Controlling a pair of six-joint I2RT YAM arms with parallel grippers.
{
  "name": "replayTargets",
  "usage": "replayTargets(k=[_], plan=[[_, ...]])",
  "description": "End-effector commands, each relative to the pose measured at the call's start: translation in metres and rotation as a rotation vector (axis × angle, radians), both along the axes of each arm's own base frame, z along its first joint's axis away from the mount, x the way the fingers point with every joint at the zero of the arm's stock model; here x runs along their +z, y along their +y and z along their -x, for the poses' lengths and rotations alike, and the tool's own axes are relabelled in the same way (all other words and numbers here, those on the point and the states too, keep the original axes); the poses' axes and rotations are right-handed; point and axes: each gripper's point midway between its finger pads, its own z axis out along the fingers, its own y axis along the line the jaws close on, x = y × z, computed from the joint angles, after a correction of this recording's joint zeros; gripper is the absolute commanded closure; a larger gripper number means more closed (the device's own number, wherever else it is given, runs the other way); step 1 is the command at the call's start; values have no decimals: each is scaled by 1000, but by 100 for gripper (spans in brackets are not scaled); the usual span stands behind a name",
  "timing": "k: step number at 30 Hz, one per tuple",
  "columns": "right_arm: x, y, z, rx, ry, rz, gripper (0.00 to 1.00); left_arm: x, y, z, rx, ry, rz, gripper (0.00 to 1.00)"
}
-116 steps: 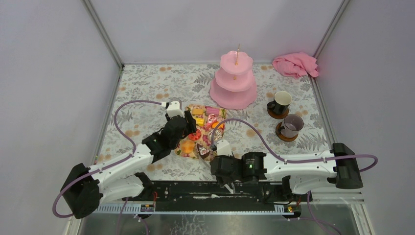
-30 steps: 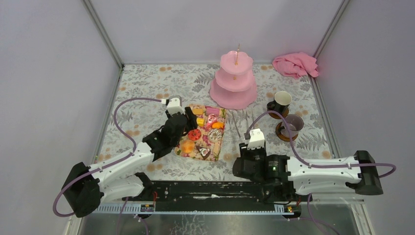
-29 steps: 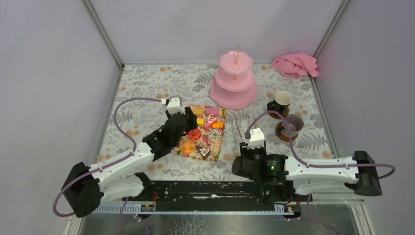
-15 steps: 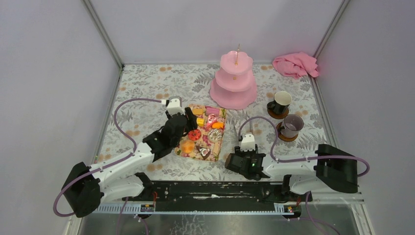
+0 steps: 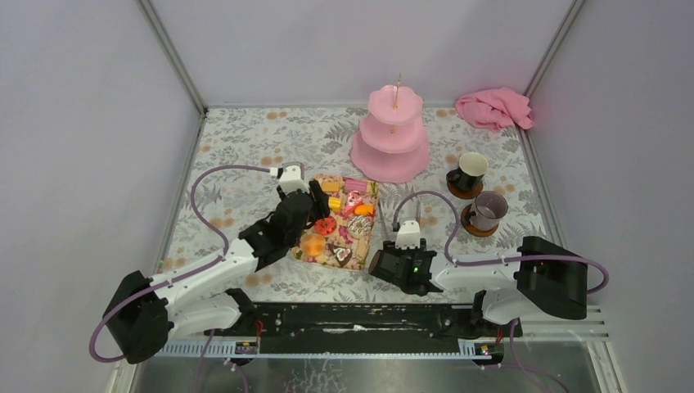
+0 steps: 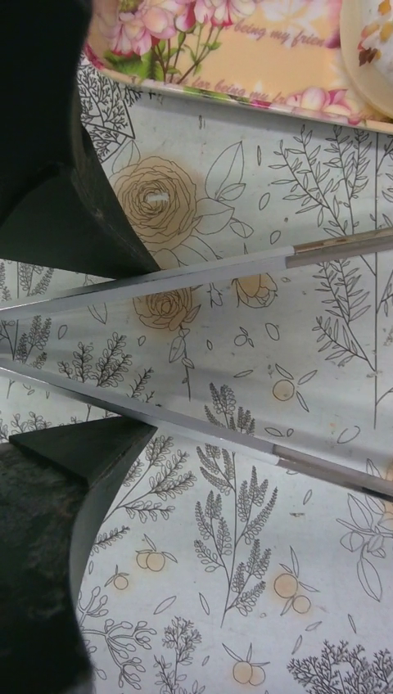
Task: Serve the afternoon tea
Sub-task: Adjust the clamp.
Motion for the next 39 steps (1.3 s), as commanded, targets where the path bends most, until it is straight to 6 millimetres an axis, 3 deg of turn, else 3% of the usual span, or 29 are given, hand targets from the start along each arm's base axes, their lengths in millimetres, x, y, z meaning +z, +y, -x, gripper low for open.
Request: replayTargets(k=[1, 7, 13, 29, 33, 37, 39], plan=[[1, 2, 6, 5, 74, 19, 30, 15, -3, -5, 9, -48, 44, 37], [7, 6, 0, -1, 71, 8, 22, 16, -3, -5, 10, -48, 44, 37], [16, 9, -6, -5, 56, 0, 23, 19, -4, -6, 7, -52, 42, 37], [1, 5, -20, -47, 84, 2, 26, 15, -5, -7, 3, -49, 31, 37], [1, 4, -21, -44, 84, 15, 43, 15, -4, -7, 4, -51, 28, 37], [6, 0, -21, -50, 71, 11, 74, 13, -4, -7, 5, -49, 25, 37], [10, -2, -21, -52, 64, 11, 78, 13, -4, -7, 6, -49, 27, 36]])
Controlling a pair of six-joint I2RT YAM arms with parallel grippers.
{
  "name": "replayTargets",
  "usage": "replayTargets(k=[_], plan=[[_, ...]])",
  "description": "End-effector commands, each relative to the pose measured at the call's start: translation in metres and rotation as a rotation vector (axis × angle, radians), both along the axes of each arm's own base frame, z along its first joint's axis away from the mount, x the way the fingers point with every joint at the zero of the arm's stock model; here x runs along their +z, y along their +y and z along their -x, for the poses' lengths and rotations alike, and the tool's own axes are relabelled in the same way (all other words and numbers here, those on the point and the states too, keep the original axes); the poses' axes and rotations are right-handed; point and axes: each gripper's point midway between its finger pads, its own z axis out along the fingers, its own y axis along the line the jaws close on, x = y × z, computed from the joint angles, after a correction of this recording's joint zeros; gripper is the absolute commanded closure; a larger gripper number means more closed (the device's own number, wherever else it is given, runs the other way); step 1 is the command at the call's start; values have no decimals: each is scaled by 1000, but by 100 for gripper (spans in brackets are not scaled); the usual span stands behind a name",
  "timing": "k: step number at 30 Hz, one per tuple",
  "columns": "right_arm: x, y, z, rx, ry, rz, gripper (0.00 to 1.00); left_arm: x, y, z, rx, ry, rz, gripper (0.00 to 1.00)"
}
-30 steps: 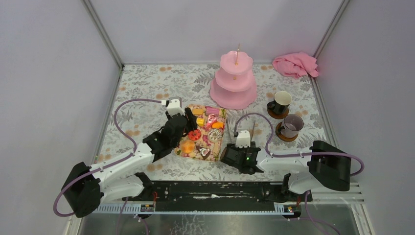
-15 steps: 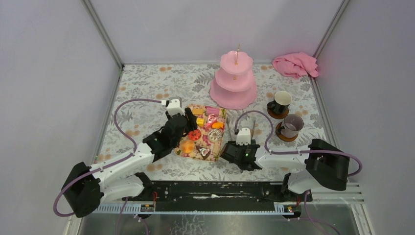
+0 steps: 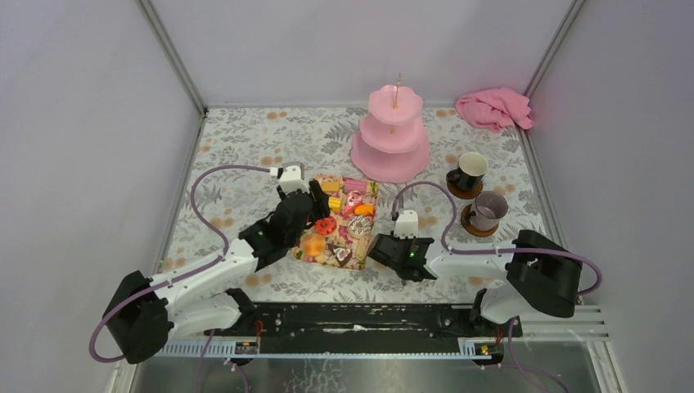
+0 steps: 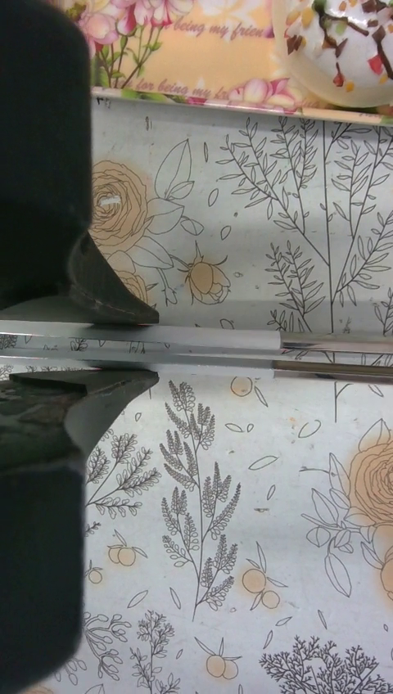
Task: Serve the afternoon tea
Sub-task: Adjust the clamp.
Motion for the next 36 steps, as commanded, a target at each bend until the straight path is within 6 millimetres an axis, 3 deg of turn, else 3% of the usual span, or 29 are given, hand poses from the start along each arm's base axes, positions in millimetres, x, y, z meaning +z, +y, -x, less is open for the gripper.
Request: replayTargets(k=[1, 11, 19, 28, 36], plan=[[11, -4, -1, -8, -10, 1, 79, 12, -4, -7, 8, -47, 27, 37], [36, -7, 8, 32, -11, 8, 80, 15, -4, -8, 7, -50, 27, 36], [71, 13, 41, 224, 20, 1, 80, 18, -4, -9, 12, -51, 17, 37], [101, 23, 73, 356, 78, -132, 76, 22, -2, -8, 16, -60, 17, 36], [107, 35, 91, 454, 137, -181, 70, 25, -3, -10, 16, -59, 22, 37]])
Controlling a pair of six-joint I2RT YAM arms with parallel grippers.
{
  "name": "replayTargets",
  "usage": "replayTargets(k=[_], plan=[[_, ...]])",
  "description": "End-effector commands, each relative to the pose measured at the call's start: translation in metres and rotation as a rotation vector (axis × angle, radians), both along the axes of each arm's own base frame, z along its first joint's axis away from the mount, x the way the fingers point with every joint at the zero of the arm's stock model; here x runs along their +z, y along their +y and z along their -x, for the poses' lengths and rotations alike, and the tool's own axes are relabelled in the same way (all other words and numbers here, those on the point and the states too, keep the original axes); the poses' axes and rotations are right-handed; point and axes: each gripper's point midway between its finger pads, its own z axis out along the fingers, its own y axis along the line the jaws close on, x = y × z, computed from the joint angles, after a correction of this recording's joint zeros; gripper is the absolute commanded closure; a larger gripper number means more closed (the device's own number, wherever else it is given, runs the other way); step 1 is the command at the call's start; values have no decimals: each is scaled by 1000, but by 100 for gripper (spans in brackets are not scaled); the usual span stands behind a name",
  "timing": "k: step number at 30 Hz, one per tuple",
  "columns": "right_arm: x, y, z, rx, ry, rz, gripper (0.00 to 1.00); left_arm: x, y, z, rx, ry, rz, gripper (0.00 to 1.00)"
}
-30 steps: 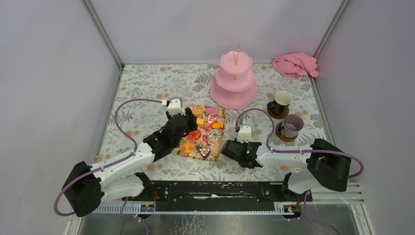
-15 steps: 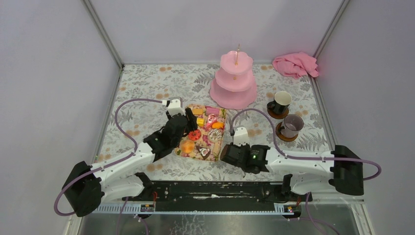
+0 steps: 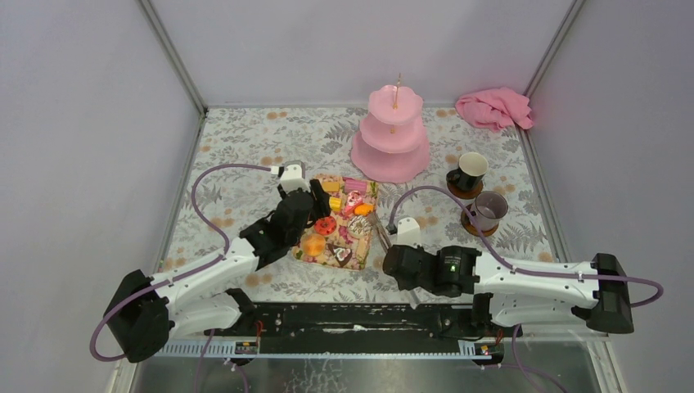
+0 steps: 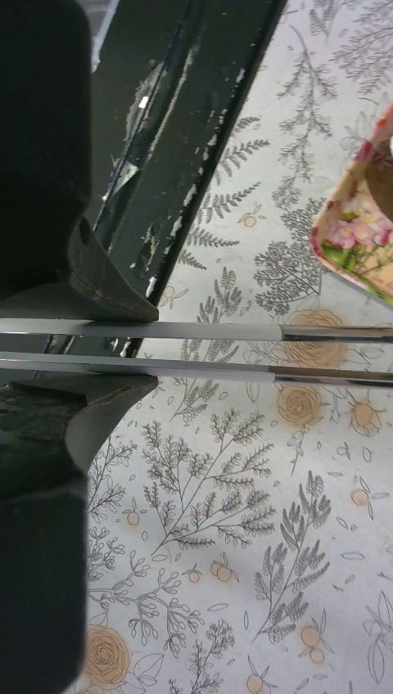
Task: Serve the afternoon tea
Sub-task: Adjust the clamp, then pick up the desert from the tray.
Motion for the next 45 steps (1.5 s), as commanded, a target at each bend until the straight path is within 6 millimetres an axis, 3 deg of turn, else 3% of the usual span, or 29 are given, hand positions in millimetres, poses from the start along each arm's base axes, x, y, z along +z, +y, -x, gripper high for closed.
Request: replayTargets(k=[1, 13, 24, 45], plan=[[16, 19, 11, 85, 27, -45, 69, 23, -2, -7, 17, -56, 27, 37], [22, 36, 29, 160, 72, -99, 65, 23, -1, -8, 23, -53, 19, 36], [48, 33, 43, 200, 68, -151, 63, 21, 0, -8, 27, -43, 9, 37], [50, 29, 58, 276, 102, -167, 62, 16, 2, -7, 40, -24, -4, 37]])
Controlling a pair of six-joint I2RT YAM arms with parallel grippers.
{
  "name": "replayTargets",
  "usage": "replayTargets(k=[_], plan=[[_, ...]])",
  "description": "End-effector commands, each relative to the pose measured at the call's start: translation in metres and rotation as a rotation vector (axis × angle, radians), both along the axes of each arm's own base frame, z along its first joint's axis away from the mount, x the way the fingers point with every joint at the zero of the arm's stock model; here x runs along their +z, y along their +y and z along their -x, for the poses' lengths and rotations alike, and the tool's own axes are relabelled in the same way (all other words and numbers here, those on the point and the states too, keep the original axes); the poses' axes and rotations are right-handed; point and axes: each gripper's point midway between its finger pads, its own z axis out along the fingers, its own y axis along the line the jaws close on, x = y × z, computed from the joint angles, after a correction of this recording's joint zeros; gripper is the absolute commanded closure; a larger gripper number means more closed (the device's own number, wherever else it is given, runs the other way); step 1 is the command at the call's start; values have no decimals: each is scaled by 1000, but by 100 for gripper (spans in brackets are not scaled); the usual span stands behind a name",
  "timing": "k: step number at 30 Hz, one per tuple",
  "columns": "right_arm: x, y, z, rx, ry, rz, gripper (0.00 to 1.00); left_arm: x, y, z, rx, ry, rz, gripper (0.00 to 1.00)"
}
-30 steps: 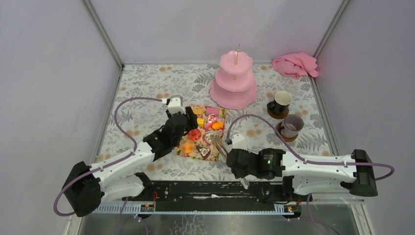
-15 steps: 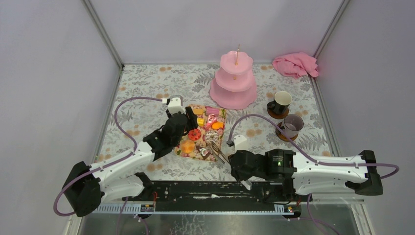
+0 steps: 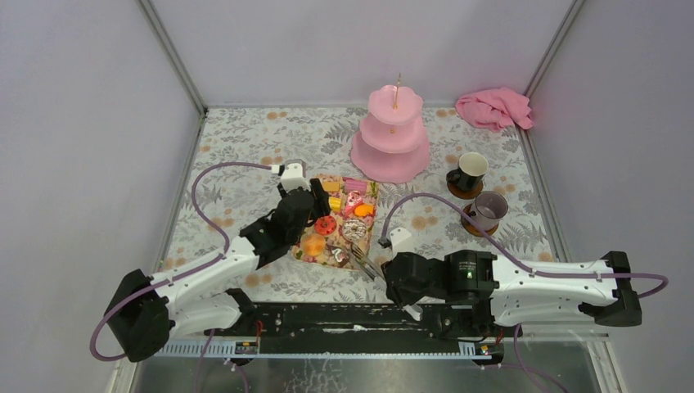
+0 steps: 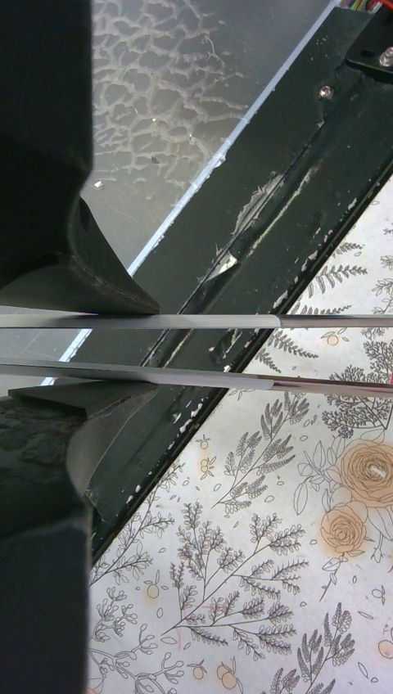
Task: Serve the afternoon tea
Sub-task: Pick up the desert from the tray.
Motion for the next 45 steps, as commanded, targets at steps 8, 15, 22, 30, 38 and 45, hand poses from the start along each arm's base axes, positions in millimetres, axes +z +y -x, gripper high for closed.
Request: replayTargets(k=[8, 15, 22, 30, 38, 45], plan=[[26, 1, 3, 42, -24, -92, 61, 11, -2, -7, 33, -12, 13, 37], [19, -2, 6, 60, -17, -72, 61, 8, -5, -8, 31, -5, 11, 37], [12, -1, 4, 62, -22, -41, 60, 9, -4, -7, 36, -9, 8, 37], [-3, -2, 0, 45, -32, 16, 61, 10, 0, -6, 39, -16, 5, 37], [-11, -2, -2, 47, -39, 53, 60, 10, 0, -5, 37, -17, 8, 37], [-18, -6, 0, 42, -30, 80, 58, 9, 1, -2, 36, -16, 16, 37]])
